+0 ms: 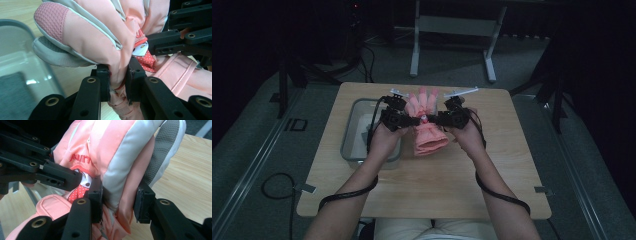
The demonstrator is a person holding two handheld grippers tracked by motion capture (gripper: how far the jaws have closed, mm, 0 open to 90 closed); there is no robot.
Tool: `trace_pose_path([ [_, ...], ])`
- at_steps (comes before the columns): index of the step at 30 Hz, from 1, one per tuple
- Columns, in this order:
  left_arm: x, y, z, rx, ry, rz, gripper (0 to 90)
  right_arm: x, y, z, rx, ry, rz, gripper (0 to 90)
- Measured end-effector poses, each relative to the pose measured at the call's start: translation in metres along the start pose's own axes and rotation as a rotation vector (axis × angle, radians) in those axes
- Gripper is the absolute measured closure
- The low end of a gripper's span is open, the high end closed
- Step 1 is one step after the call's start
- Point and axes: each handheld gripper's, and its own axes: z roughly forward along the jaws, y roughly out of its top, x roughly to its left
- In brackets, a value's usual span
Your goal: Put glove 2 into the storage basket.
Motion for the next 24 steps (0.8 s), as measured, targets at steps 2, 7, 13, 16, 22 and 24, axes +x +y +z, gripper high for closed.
trace_pose_path([
  [2, 0.004, -0.001, -0.006, -0.003, 0.009, -0.005, 75.7, 0.005, 0.005, 0.004, 0.002, 0.007, -0.011, 64.5],
  [7, 0.016, -0.006, -0.018, -0.011, 0.024, -0.021, 75.7, 0.016, 0.014, 0.016, 0.011, 0.028, -0.029, 64.4],
  [13, 0.031, -0.014, -0.030, -0.012, 0.046, -0.045, 75.7, 0.028, 0.023, 0.032, 0.032, 0.053, -0.045, 64.4],
  [16, 0.039, -0.017, -0.038, -0.006, 0.065, -0.054, 75.6, 0.034, 0.027, 0.041, 0.036, 0.072, -0.051, 64.4],
  [22, 0.052, -0.022, -0.053, -0.010, 0.093, -0.078, 75.6, 0.049, 0.038, 0.057, 0.047, 0.096, -0.068, 64.4],
  [24, 0.053, -0.023, -0.055, -0.012, 0.099, -0.081, 75.6, 0.051, 0.040, 0.059, 0.046, 0.099, -0.072, 64.4],
])
